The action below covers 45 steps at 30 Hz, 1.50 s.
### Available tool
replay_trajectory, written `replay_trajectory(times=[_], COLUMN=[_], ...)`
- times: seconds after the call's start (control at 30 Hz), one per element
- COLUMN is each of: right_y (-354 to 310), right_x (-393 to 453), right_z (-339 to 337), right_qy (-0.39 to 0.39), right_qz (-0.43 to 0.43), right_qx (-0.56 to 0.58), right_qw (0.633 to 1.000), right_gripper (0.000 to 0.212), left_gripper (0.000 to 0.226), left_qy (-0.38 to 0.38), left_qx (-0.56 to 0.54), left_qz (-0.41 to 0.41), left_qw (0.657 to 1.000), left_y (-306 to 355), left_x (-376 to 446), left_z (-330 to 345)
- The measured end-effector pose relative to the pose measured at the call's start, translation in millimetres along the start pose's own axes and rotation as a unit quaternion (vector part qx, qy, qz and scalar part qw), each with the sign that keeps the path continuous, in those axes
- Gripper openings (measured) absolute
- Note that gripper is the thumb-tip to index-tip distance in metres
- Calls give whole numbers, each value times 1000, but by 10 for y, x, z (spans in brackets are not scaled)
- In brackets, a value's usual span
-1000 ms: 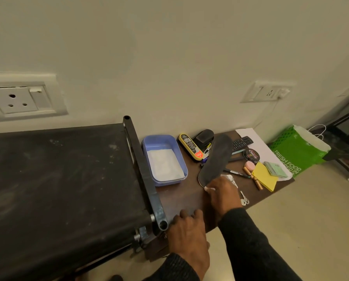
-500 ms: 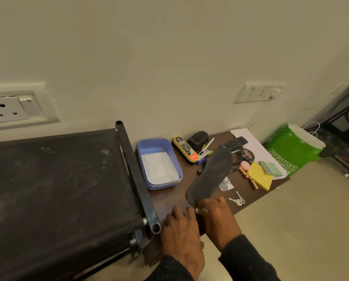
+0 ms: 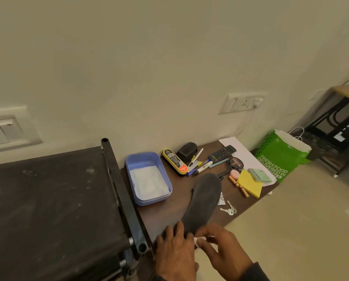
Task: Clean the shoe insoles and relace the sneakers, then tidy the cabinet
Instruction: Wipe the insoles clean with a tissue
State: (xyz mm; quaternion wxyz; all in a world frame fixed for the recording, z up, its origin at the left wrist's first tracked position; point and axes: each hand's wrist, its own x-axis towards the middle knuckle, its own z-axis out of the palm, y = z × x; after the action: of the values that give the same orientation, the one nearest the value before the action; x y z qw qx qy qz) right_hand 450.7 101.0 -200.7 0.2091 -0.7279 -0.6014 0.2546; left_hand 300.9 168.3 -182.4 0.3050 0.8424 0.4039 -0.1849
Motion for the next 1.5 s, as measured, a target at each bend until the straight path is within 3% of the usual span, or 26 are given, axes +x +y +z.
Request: replay_trajectory(times=[0.13,0.3,0.47,0.57,0.7,0.87,0.97,1.17,1.33,1.5], right_y=[6,-95,-136,-215,-402,-664,-846,-1298,-1537,-1572], right_x=[0,-9,-184,-369,-710,-1224,-1506,-2058,-2422,-2555], right_z=[121,126,-9,-159,-316,-394,-415,-316,-85,257], right_qy=[107,139,166,199,225,258,259,213,156,83], right_qz=[50,127,180,189,200,185,181,193,193,241], right_qx=[-30,46,133,225,375,474,518,598,615,629], right_qw=[992,981,960,935,877,821,795,748,748,735], right_gripper=[12,9,6,6,3,4,4,10,20,16], left_gripper=[67,77,85,57,18,19,28,32,27,20], left_qy=[7,102,201,229,213,171,159,106,100,108], left_qx=[2,-55,-166,-298,-479,-682,-732,-785,-809,-819], left_qz=[-11,-31,-60,-82,-86,-80,-73,-81,-122,-196], left_qw=[1000,993,963,923,847,707,658,605,566,528], left_y=[32,85,147,212,184,200,230,336,311,201], left_x=[14,36,121,62,-65,-580,-1040,-2234,-2970,-3196], left_z=[6,103,280,253,210,164,230,617,1150,1722])
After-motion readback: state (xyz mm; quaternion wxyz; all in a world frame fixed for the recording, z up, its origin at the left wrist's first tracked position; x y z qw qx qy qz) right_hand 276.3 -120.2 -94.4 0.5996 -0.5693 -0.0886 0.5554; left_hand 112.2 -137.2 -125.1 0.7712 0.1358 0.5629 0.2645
